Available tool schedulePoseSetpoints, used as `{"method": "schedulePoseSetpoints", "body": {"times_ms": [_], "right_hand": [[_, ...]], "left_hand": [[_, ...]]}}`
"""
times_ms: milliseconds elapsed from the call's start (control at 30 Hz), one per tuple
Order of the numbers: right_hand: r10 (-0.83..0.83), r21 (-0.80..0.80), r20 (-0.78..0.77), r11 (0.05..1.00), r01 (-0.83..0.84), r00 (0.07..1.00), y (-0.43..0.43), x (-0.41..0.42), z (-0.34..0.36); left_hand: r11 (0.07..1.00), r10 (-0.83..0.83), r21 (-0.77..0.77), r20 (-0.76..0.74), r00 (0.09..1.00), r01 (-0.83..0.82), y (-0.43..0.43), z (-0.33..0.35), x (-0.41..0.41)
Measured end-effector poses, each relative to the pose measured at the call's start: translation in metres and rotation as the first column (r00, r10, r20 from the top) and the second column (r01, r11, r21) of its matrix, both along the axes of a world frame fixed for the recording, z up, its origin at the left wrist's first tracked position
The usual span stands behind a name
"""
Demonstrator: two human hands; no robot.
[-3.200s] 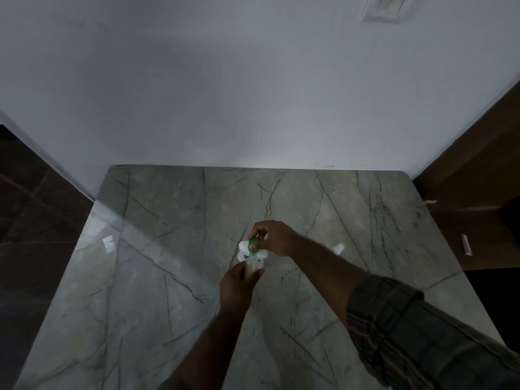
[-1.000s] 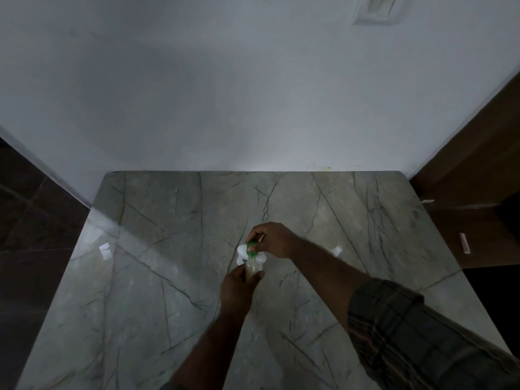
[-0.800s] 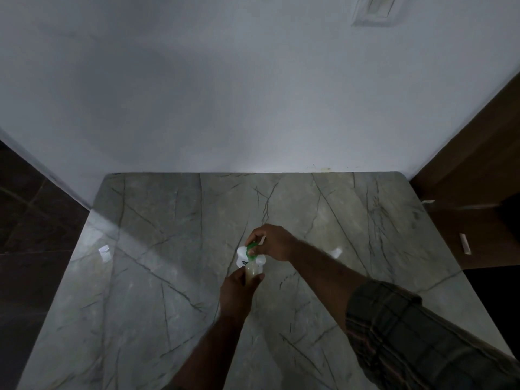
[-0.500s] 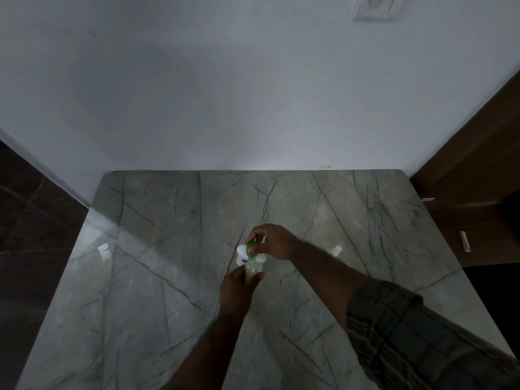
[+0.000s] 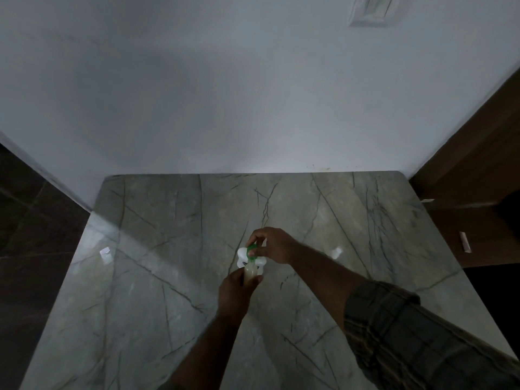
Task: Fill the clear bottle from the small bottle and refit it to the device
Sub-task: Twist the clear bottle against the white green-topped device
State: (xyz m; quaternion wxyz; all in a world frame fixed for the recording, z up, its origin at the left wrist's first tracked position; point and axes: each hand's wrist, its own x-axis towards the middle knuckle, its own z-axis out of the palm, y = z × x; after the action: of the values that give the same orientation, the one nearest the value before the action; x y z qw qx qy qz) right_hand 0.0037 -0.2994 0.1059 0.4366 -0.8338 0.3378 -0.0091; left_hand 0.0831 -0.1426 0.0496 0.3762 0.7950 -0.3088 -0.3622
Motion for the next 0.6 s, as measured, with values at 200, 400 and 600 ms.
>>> {"method": "schedulePoseSetpoints", "body": {"times_ms": [200, 400, 600], "right_hand": [[0.017, -0.016, -0.012, 1.000, -0.017, 1.000, -0.003, 0.001, 0.009], [0.002, -0.005, 0.015, 1.000, -0.002, 1.000, -0.001, -0.001, 0.004], [0.029, -0.003, 0.001, 1.000, -0.029, 1.000, -0.005, 0.001, 0.006]], "left_hand": [[1.000, -0.004, -0.022, 0.002, 1.000, 0.004, -0.001, 0.002, 0.001], [1.000, -0.015, -0.022, -0.026, 1.000, 0.014, -0.001, 0.002, -0.001], [0.999, 0.006, -0.048, -0.034, 0.999, -0.007, -0.002, 0.002, -0.002]]}}
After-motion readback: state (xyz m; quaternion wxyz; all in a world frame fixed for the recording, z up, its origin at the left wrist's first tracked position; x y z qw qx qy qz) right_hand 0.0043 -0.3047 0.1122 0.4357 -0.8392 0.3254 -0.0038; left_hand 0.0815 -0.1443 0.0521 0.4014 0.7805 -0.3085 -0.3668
